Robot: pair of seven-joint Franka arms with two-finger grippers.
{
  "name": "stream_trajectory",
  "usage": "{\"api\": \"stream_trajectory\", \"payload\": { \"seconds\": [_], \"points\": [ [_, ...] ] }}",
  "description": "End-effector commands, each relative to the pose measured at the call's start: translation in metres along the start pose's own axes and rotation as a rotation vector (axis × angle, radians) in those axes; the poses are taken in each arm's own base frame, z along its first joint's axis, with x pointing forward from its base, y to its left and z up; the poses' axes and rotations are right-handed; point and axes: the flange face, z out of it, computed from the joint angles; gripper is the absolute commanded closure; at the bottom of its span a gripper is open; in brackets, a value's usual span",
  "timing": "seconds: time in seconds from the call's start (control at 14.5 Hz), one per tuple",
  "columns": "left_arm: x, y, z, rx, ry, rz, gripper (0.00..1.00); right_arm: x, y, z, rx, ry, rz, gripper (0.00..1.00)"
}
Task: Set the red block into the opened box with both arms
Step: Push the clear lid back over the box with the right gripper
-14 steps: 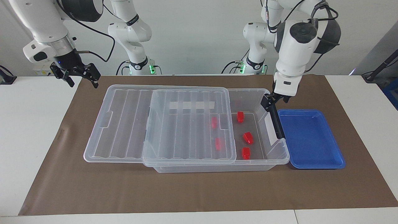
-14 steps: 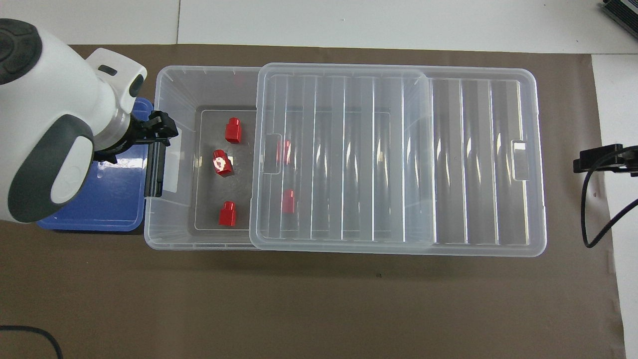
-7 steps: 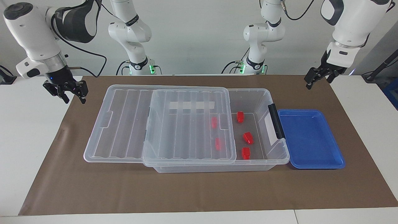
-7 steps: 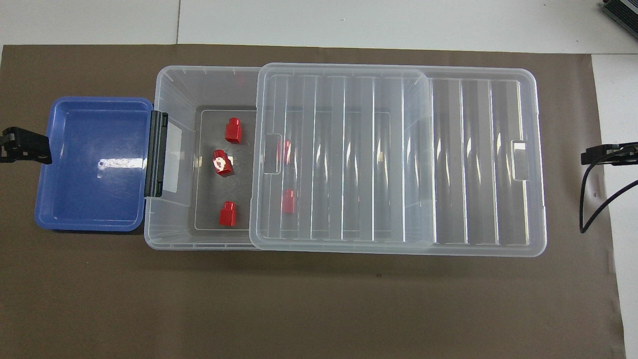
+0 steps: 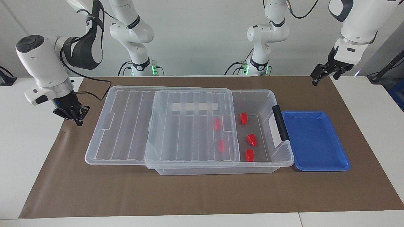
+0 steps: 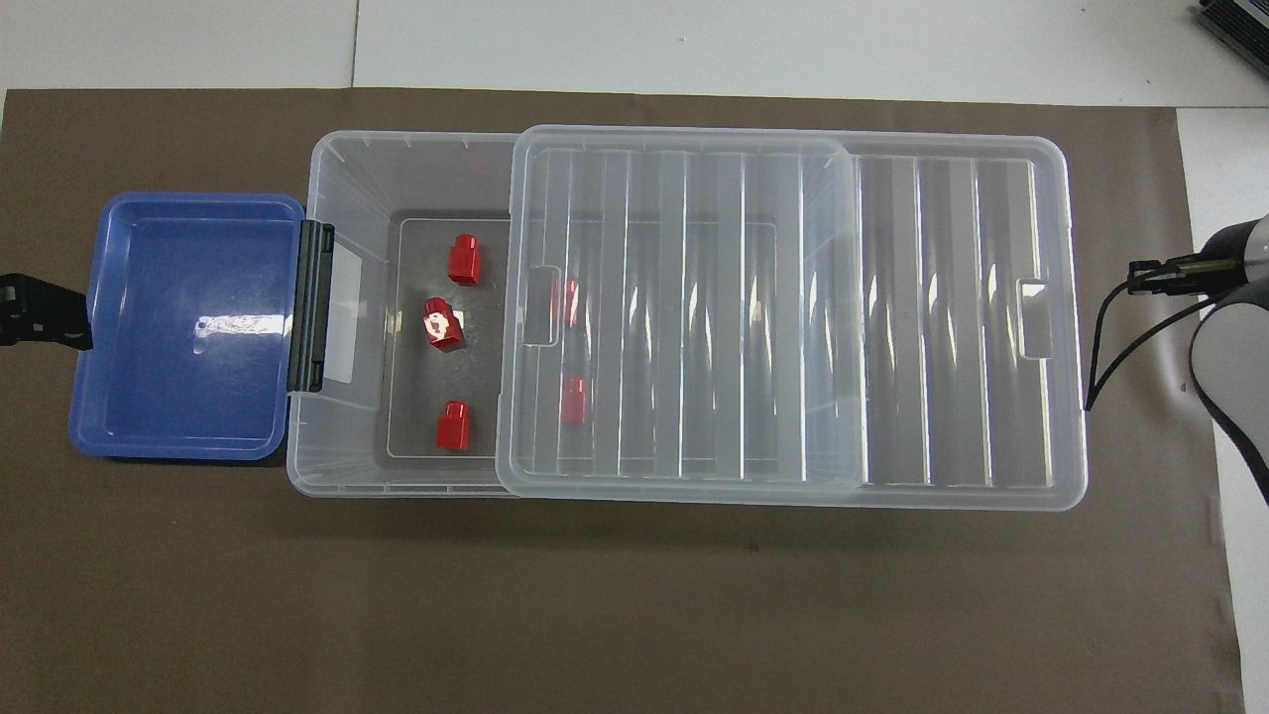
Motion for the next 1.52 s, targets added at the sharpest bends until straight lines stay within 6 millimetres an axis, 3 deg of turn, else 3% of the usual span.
{"api": "stream_trajectory", "payload": {
  "seconds": [0.0,0.21,0.34,0.69,0.83,1.45],
  "points": [
    [-0.011,0.007,-0.003,-0.019,-0.032,0.025,0.00,0.004,-0.008,0.011,0.014,0.002,-0.022,1.00],
    [-0.010,0.004,0.002,-0.100,-0.072,0.014,0.00,0.003,-0.025,0.015,0.045,-0.007,-0.032,1.00],
    [-0.018,0.013,0.003,-0.093,-0.102,0.034,0.00,0.004,-0.032,0.015,0.048,-0.008,-0.043,1.00],
    [-0.015,0.002,0.012,-0.067,-0.134,0.015,0.00,0.008,-0.059,0.015,0.064,-0.001,-0.068,1.00],
    [-0.019,0.006,0.007,-0.037,-0.118,0.029,0.00,0.009,-0.069,0.015,0.066,-0.002,-0.062,1.00],
    [-0.020,-0.002,0.003,-0.046,-0.071,0.008,0.00,0.014,-0.145,0.011,0.086,0.020,-0.063,1.00]
  ]
}}
